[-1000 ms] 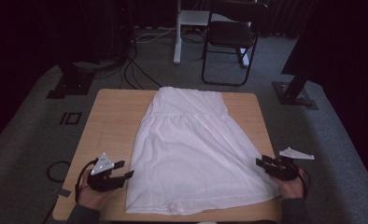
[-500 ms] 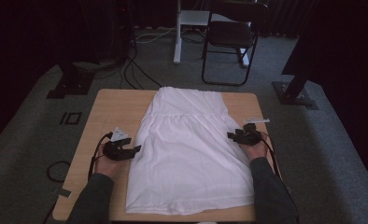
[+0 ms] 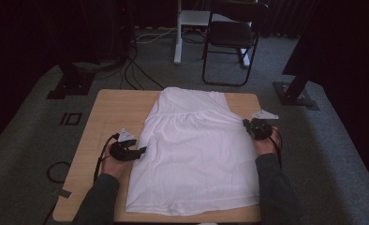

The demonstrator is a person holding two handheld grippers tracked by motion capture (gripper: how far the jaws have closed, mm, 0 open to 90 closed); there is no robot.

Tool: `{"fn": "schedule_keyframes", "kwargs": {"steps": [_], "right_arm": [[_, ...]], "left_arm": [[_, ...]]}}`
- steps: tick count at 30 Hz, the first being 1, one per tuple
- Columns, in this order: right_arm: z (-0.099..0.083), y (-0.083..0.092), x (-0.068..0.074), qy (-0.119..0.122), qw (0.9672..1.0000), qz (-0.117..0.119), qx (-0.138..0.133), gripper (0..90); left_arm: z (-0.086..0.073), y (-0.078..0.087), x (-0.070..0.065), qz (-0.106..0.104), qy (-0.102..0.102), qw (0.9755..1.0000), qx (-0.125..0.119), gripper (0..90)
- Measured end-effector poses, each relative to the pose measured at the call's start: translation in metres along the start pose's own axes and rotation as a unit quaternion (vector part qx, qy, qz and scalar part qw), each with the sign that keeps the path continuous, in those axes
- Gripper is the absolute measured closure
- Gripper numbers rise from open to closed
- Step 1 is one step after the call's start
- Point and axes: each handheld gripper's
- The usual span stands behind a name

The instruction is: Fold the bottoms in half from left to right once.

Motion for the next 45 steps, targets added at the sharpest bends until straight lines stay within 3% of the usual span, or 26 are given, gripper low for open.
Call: {"fn": "schedule_keyframes", "kwargs": {"steps": [2, 3, 5, 6, 12, 18, 20, 21, 22, 23, 24, 31, 36, 45], "right_arm": [[-0.010, -0.016, -0.006, -0.001, 0.9993, -0.010, 0.036, 89.5], [-0.010, -0.016, -0.006, -0.001, 0.9993, -0.010, 0.036, 89.5], [-0.028, -0.038, -0.010, -0.013, 0.9965, -0.019, 0.081, 89.3], [-0.033, -0.043, -0.011, -0.017, 0.9958, -0.020, 0.088, 89.3], [-0.038, -0.048, -0.010, -0.022, 0.9951, -0.016, 0.095, 89.0], [-0.038, -0.048, -0.013, -0.038, 0.9946, -0.005, 0.096, 88.8], [-0.038, -0.048, -0.014, -0.043, 0.9946, -0.004, 0.095, 88.8], [-0.038, -0.048, -0.014, -0.043, 0.9946, -0.004, 0.095, 88.8], [-0.039, -0.048, -0.014, -0.045, 0.9947, -0.003, 0.093, 88.8], [-0.041, -0.048, -0.015, -0.055, 0.9947, -0.001, 0.087, 88.9], [-0.042, -0.047, -0.015, -0.057, 0.9948, 0.002, 0.084, 88.9], [-0.052, -0.037, -0.011, -0.085, 0.9934, 0.034, 0.069, 89.1], [-0.062, -0.017, 0.011, -0.065, 0.9934, 0.058, 0.075, 89.4], [-0.098, 0.037, 0.042, -0.077, 0.9887, 0.105, 0.075, 89.4]], "left_arm": [[0.002, -0.004, 0.002, 0.004, 0.009, 1.0000, -0.002, 39.2], [0.002, -0.004, 0.002, 0.004, 0.009, 1.0000, -0.002, 38.6], [0.008, -0.013, 0.007, 0.016, 0.027, 0.9995, 0.004, 36.0], [0.010, -0.017, 0.009, 0.018, 0.033, 0.9993, 0.005, 35.5], [0.019, -0.046, 0.018, 0.020, 0.068, 0.9973, 0.020, 34.3], [0.027, -0.059, 0.014, -0.003, 0.069, 0.9975, 0.016, 37.1], [0.031, -0.063, 0.012, -0.011, 0.063, 0.9978, 0.017, 42.4], [0.031, -0.063, 0.012, -0.011, 0.063, 0.9978, 0.017, 50.9], [0.032, -0.064, 0.010, -0.013, 0.044, 0.9987, 0.021, 50.9], [0.032, -0.065, 0.010, -0.017, 0.044, 0.9986, 0.023, 75.6], [0.031, -0.064, 0.011, -0.026, 0.053, 0.9981, 0.022, 82.4], [0.012, -0.043, 0.011, -0.002, 0.025, 0.9995, 0.018, 87.4], [-0.007, -0.021, 0.004, 0.012, 0.005, 0.9997, 0.022, 87.3], [-0.053, 0.028, -0.020, -0.002, -0.018, 0.9995, 0.024, 87.0]]}}
Point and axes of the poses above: each handheld gripper's, and its own axes: y roughly backward along the jaws, z roughly out of its top, x roughly to its left, and after that the axes turned 1 degree about y, right-handed
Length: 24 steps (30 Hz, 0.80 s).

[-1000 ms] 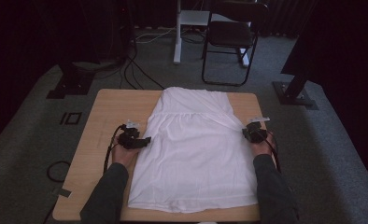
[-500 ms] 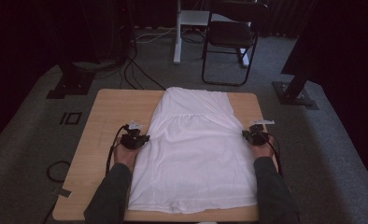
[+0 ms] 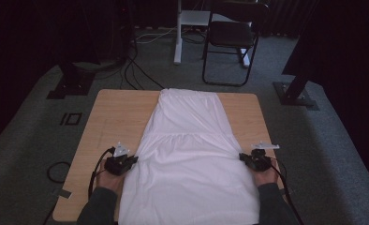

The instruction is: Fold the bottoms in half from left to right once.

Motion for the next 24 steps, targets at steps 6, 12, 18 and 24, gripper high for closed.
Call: {"fn": "schedule_keyframes", "kwargs": {"steps": [6, 12, 18, 24], "right_arm": [[-0.025, 0.027, 0.020, 0.012, 0.9995, -0.029, -0.005, 89.3], [-0.034, 0.040, 0.022, -0.012, 0.9993, -0.034, 0.006, 84.6], [0.007, 0.039, 0.025, 0.018, 0.9994, -0.003, -0.029, 54.3], [0.064, 0.004, 0.026, 0.037, 0.9986, 0.019, -0.033, 54.6]], "left_arm": [[-0.019, 0.023, -0.021, -0.015, -0.012, 0.9998, 0.003, 86.7], [-0.026, 0.033, -0.031, -0.030, -0.023, 0.9993, -0.003, 79.8], [-0.008, 0.038, -0.012, -0.013, 0.005, 0.9987, -0.048, 55.7], [0.015, 0.022, 0.003, 0.002, 0.016, 0.9982, -0.058, 51.4]]}}
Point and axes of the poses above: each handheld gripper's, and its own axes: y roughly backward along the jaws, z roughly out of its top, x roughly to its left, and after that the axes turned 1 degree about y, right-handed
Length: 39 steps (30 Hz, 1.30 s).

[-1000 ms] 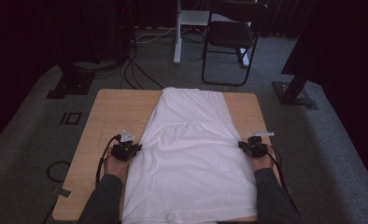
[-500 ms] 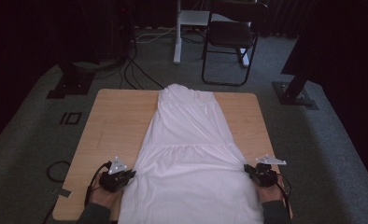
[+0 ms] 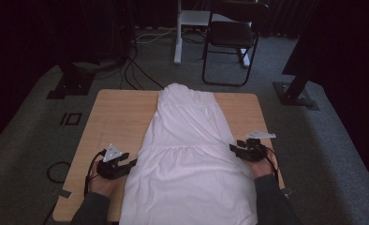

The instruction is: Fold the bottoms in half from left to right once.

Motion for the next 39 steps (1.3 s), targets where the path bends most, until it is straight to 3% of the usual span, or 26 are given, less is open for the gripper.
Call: {"fn": "schedule_keyframes", "kwargs": {"steps": [2, 7, 8, 10, 12, 15, 17, 20, 23, 26, 28, 30, 36, 39], "right_arm": [[0.009, -0.022, -0.003, -0.009, 0.9997, 0.019, 0.014, 53.0], [0.016, -0.067, 0.003, 0.004, 0.9980, 0.010, 0.062, 49.6], [0.015, -0.073, 0.004, 0.008, 0.9974, 0.006, 0.071, 53.5], [0.014, -0.079, 0.005, 0.009, 0.9961, 0.014, 0.086, 75.2], [0.016, -0.072, 0.012, 0.038, 0.9964, -0.008, 0.075, 86.7], [0.024, -0.047, 0.022, 0.082, 0.9954, -0.046, 0.017, 87.5], [0.029, -0.028, 0.023, 0.099, 0.9918, -0.075, -0.029, 87.5], [0.029, -0.013, 0.011, 0.083, 0.9884, -0.114, -0.056, 87.5], [0.014, -0.029, -0.011, 0.049, 0.9904, -0.128, -0.014, 87.5], [-0.006, -0.052, -0.027, 0.013, 0.9909, -0.130, 0.029, 87.4], [-0.014, -0.057, -0.030, -0.004, 0.9914, -0.127, 0.032, 87.4], [-0.013, -0.057, -0.031, -0.005, 0.9916, -0.124, 0.036, 87.4], [-0.013, -0.057, -0.033, -0.008, 0.9925, -0.116, 0.037, 87.3], [-0.014, -0.056, -0.034, -0.013, 0.9933, -0.110, 0.032, 87.2]], "left_arm": [[0.005, -0.007, 0.002, 0.000, 0.000, 1.0000, 0.001, 51.2], [0.012, -0.023, 0.002, -0.004, -0.006, 0.9999, 0.011, 49.3], [0.013, -0.026, 0.001, -0.005, -0.007, 0.9999, 0.014, 49.0], [0.014, -0.031, -0.002, -0.008, -0.010, 0.9997, 0.020, 48.4], [0.012, -0.036, -0.006, -0.014, -0.009, 0.9996, 0.023, 47.4], [0.006, -0.044, -0.015, -0.025, -0.022, 0.9989, 0.034, 46.3], [0.003, -0.047, -0.020, -0.033, -0.026, 0.9983, 0.041, 46.4], [-0.002, -0.050, -0.027, -0.043, -0.035, 0.9975, 0.044, 46.4], [-0.001, -0.050, -0.029, -0.054, -0.037, 0.9968, 0.045, 46.3], [0.002, -0.048, -0.023, -0.046, -0.020, 0.9983, 0.030, 45.8], [0.012, -0.049, -0.016, -0.027, -0.008, 0.9994, 0.020, 44.1], [0.027, -0.054, -0.009, -0.022, 0.008, 0.9997, 0.009, 41.0], [0.067, -0.101, -0.002, -0.047, 0.047, 0.9974, 0.026, 36.5], [0.074, -0.122, -0.006, -0.049, 0.046, 0.9967, 0.045, 37.4]]}}
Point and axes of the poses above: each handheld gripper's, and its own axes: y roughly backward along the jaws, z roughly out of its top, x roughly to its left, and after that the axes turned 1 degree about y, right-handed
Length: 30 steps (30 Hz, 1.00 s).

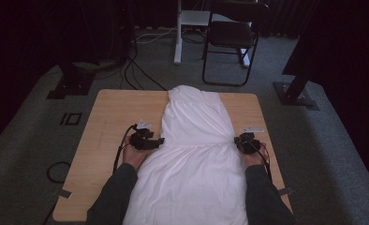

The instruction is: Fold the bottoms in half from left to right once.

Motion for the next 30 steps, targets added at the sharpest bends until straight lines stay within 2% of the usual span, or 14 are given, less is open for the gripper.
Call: {"fn": "schedule_keyframes", "kwargs": {"steps": [2, 3, 4, 5, 7, 9, 11, 13, 20, 22, 25, 27, 28, 30], "right_arm": [[-0.001, 0.000, -0.002, -0.004, 1.0000, 0.006, -0.002, 87.2], [-0.001, 0.000, -0.003, -0.007, 0.9999, 0.009, -0.003, 87.2], [-0.001, 0.000, -0.003, -0.010, 0.9999, 0.010, -0.004, 87.1], [-0.002, 0.000, -0.004, -0.014, 0.9998, 0.013, -0.005, 87.1], [-0.004, 0.002, -0.005, -0.025, 0.9994, 0.025, -0.004, 87.1], [-0.007, 0.006, -0.004, -0.035, 0.9986, 0.040, -0.003, 87.1], [-0.013, 0.012, 0.001, -0.034, 0.9981, 0.051, -0.004, 87.0], [-0.021, 0.020, 0.011, -0.022, 0.9978, 0.062, -0.005, 86.9], [-0.052, 0.057, 0.047, 0.027, 0.9966, 0.077, 0.013, 86.7], [-0.061, 0.068, 0.054, 0.036, 0.9955, 0.085, 0.020, 86.8], [-0.069, 0.080, 0.061, 0.055, 0.9934, 0.094, 0.036, 85.6], [-0.067, 0.084, 0.061, 0.059, 0.9906, 0.113, 0.049, 70.9], [-0.064, 0.085, 0.058, 0.059, 0.9905, 0.117, 0.042, 63.4], [-0.053, 0.089, 0.050, 0.041, 0.9925, 0.114, 0.019, 56.9]], "left_arm": [[0.000, -0.008, -0.003, -0.002, -0.015, 0.9997, 0.018, 47.0], [-0.002, -0.011, -0.005, -0.003, -0.028, 0.9993, 0.027, 57.6], [-0.004, -0.011, -0.006, -0.011, -0.037, 0.9989, 0.026, 75.5], [-0.005, -0.009, -0.007, -0.013, -0.040, 0.9987, 0.027, 85.8], [-0.010, -0.003, -0.009, 0.005, -0.050, 0.9984, 0.026, 87.2], [-0.018, 0.007, -0.008, 0.015, -0.049, 0.9985, 0.021, 87.2], [-0.031, 0.017, -0.006, 0.015, -0.038, 0.9991, 0.013, 87.1], [-0.044, 0.029, -0.007, 0.014, -0.033, 0.9993, 0.007, 87.0], [-0.088, 0.068, -0.030, 0.015, -0.063, 0.9979, 0.006, 86.0], [-0.096, 0.075, -0.037, 0.013, -0.066, 0.9977, 0.007, 85.6], [-0.101, 0.079, -0.045, 0.020, -0.085, 0.9961, 0.010, 84.4], [-0.100, 0.078, -0.044, 0.021, -0.085, 0.9962, 0.008, 82.1], [-0.100, 0.078, -0.043, 0.018, -0.080, 0.9966, 0.008, 81.6], [-0.100, 0.077, -0.042, 0.015, -0.077, 0.9969, 0.006, 80.9]]}}
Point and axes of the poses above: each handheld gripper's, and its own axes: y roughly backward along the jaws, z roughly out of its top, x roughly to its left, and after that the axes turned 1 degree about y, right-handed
